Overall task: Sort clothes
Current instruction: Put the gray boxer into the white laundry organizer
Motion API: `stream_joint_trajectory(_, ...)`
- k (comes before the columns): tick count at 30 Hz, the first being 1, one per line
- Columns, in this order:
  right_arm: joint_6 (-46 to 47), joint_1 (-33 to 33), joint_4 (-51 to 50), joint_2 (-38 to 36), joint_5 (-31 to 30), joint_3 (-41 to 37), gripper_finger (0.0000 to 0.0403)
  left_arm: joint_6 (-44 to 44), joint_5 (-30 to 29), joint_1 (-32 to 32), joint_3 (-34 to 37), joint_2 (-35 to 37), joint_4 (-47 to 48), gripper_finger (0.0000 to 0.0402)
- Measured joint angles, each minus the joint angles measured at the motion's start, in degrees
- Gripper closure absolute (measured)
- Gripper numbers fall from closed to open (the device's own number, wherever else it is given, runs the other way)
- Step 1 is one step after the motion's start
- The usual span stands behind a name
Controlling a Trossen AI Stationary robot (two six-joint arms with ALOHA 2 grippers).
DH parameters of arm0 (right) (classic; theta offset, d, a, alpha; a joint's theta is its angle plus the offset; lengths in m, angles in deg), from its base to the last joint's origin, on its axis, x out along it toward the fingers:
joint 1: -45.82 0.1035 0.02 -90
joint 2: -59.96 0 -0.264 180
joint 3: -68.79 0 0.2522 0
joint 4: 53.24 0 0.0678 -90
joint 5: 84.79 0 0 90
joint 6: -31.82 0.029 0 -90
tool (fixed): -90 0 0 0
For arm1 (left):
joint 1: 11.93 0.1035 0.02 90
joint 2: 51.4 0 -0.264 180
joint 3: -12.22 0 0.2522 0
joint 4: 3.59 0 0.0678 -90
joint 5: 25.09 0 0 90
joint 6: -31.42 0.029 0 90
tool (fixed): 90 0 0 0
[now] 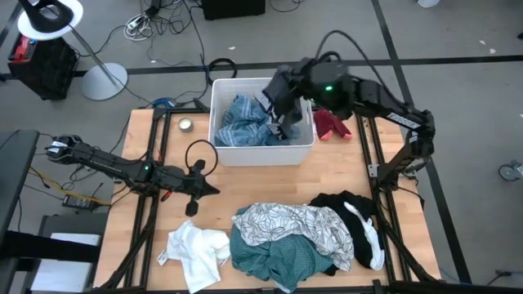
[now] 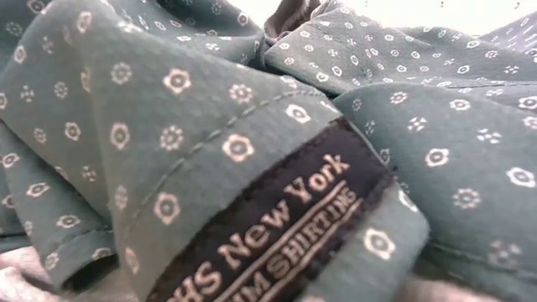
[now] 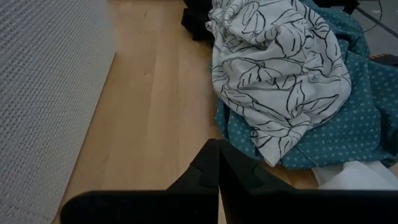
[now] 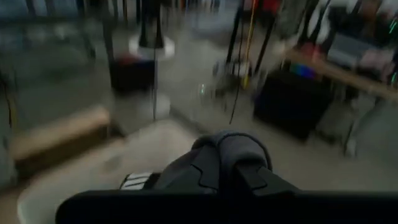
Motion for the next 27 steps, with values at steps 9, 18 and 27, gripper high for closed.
stream_joint_trajectory(9, 10.65, -3.97, -20.88, 8.98, 15.4, 0.0, 0.0399, 0.9, 0.01, 0.0, 0.0, 0.0, -0.04, 0.0398)
stream_joint_trajectory(18, 11.13, -8.31, -20.79, 22.04, 21.8, 0.0, 0.0399, 0.87, 0.03, 0.0, 0.0, 0.0, -0.5, 0.0398)
stream_joint_trajectory(27, 15.37, -15.16, -19.6, 33.49, 35.86, -0.01, 0.0396, 0.87, 0.05, 0.02, 0.0, 0.0, -0.36, 0.0398)
